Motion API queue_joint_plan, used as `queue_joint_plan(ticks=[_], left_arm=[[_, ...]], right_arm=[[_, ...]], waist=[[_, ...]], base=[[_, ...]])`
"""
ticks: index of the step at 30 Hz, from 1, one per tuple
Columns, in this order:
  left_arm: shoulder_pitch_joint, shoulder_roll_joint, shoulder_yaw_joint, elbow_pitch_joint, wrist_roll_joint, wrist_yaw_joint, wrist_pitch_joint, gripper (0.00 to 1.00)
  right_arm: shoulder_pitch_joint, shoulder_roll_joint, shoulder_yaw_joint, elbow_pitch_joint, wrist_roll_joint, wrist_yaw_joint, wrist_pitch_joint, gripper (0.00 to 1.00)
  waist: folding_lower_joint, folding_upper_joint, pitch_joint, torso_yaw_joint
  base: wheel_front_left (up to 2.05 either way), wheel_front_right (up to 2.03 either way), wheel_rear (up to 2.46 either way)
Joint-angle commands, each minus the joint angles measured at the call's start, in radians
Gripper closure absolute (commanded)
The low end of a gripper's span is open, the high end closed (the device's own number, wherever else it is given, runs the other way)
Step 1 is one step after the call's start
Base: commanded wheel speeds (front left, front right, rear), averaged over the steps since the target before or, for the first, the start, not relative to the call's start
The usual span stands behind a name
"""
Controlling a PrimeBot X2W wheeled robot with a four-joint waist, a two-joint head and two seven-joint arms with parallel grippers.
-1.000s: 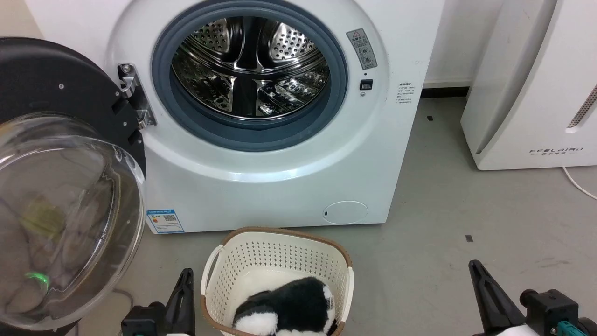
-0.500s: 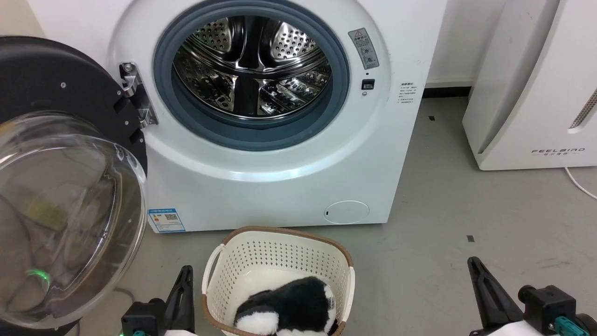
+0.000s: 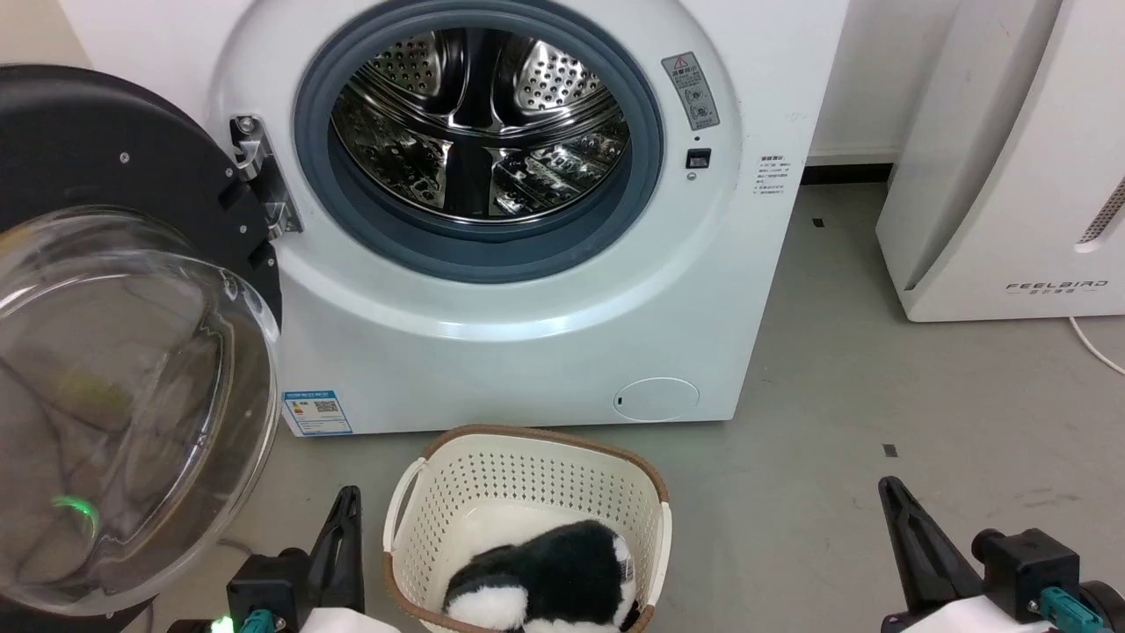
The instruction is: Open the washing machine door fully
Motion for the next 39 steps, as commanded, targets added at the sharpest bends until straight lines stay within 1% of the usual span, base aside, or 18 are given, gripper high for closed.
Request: queue_joint_plan(ticks=[1, 39], left_arm=[[-0.015, -0.005, 0.009, -0.003, 0.014, -0.009, 0.004, 1.00], [-0.045, -0.071, 0.103, -0.010, 0.125, -0.094, 0.061, 1.00]], right_arm=[[-0.016, 0.001, 0.001, 0.006, -0.007, 0.002, -0.007, 1.00], [-0.069, 0.002, 0.002, 0.049, -0.032, 0.004, -0.014, 1.00]], waist=[[0.0000, -0.0001, 0.000, 0.001], [0.0000, -0.0001, 0.004, 0.018]], base=[[0.00, 0.00, 0.00], [0.00, 0.00, 0.00]])
